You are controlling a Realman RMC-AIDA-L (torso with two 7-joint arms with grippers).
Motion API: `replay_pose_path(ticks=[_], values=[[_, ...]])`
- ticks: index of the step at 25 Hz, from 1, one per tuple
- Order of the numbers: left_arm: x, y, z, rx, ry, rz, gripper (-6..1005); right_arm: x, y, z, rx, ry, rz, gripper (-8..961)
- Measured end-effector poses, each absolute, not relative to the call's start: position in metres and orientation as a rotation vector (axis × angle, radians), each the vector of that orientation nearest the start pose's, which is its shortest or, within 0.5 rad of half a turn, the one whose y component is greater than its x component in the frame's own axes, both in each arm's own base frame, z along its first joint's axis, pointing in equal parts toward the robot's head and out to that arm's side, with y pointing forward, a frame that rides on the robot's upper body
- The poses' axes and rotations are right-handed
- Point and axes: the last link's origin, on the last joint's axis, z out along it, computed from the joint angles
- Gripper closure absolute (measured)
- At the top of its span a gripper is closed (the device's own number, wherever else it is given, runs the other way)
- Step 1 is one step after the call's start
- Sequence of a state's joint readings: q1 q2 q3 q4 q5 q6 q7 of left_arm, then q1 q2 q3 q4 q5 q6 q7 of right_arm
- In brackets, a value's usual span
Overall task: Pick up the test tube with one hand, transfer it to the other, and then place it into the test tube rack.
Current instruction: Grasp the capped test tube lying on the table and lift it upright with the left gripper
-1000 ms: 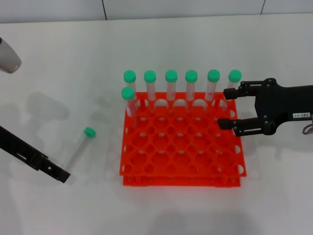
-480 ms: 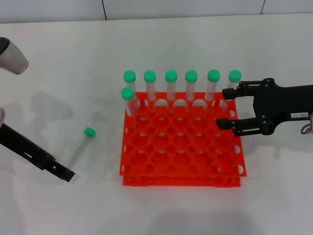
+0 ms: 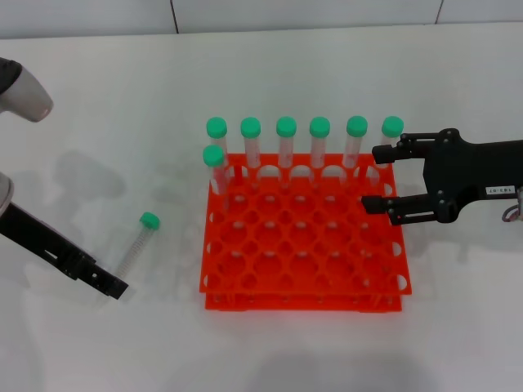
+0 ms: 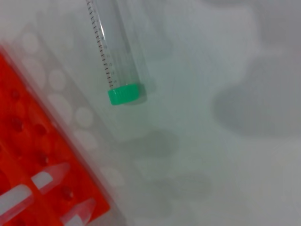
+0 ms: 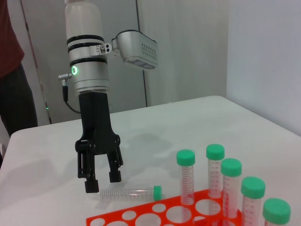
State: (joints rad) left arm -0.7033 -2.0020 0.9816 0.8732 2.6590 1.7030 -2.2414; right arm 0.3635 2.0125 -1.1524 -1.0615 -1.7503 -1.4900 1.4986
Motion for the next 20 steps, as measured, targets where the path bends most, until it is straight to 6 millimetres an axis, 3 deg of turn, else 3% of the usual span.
replay_pose_path(ticks=[20], values=[[-0.2580, 0.3493, 0.0160, -2.745, -1.251, 0.574, 376, 0.2255, 0.3250, 0.0251, -2.814, 0.280, 0.532, 203]])
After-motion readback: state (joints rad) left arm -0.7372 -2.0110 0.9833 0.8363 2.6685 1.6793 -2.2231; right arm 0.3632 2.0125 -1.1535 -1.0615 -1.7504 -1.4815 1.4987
